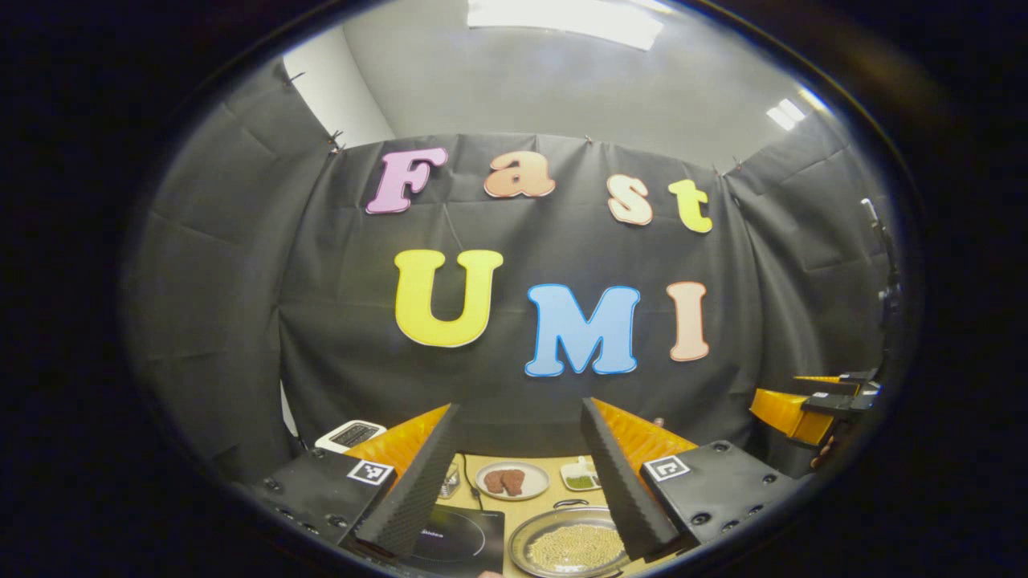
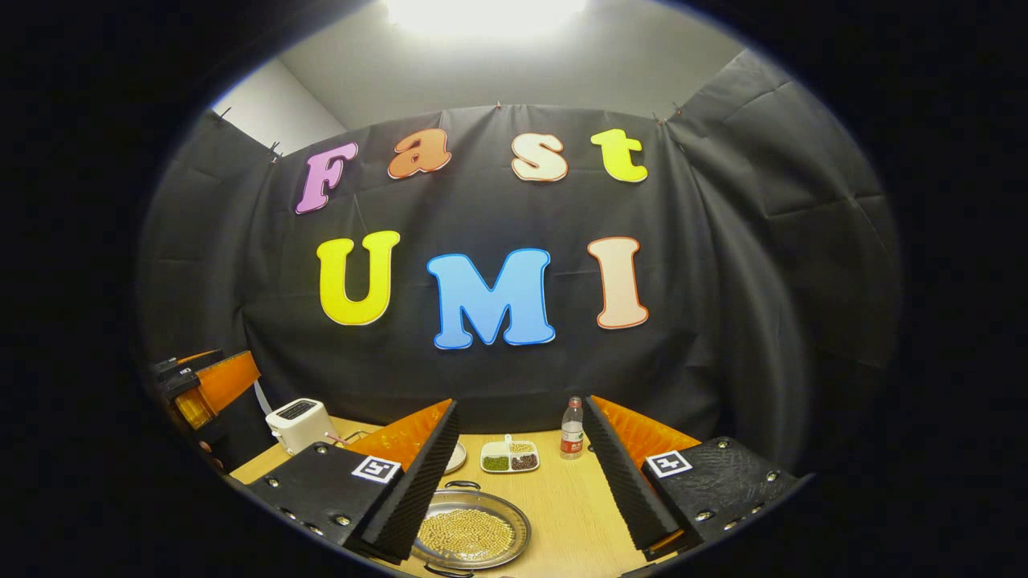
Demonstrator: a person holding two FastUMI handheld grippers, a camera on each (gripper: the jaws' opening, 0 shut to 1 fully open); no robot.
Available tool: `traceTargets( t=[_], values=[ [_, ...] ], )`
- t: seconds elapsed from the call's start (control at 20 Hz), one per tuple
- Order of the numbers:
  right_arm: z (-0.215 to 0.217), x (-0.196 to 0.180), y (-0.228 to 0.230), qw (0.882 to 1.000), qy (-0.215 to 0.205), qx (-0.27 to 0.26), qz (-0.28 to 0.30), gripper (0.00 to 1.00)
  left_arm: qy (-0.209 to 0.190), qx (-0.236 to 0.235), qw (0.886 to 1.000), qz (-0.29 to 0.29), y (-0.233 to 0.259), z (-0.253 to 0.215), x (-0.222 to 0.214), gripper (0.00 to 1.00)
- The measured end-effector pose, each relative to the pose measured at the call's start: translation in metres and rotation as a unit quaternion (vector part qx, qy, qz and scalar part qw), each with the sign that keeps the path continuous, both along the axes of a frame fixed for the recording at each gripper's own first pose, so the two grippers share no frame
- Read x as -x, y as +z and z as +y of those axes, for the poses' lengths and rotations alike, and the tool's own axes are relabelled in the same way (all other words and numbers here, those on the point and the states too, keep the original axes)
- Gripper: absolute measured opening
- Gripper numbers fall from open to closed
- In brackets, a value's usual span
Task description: First push the handle of the pot to place it horizontally, then grasp the pot with both hands and set it on the induction cooktop.
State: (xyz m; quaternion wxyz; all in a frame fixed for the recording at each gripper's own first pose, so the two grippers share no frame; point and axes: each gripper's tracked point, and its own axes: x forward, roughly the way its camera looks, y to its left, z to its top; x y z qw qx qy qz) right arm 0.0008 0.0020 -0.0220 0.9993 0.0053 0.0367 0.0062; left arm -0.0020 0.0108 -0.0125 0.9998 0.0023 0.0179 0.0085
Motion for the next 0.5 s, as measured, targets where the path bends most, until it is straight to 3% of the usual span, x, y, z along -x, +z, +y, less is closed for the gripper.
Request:
traceTargets(
  t=[0.2, 0.4, 0.5],
  values=[
    [0.006, -0.005, -0.015, 1.0, 0.006, 0.0, 0.023, 0.95, 0.006, -0.004, 1.0, 0.002, -0.002, 0.008, -0.001, 0.94],
    [0.015, -0.008, -0.031, 0.999, 0.015, 0.0, 0.05, 0.95, 0.013, -0.003, 1.0, 0.01, -0.008, 0.017, -0.002, 1.0],
    [0.02, -0.008, -0.044, 0.997, 0.02, 0.0, 0.069, 0.95, 0.016, -0.003, 1.0, 0.015, -0.012, 0.021, -0.001, 0.98]
  ],
)
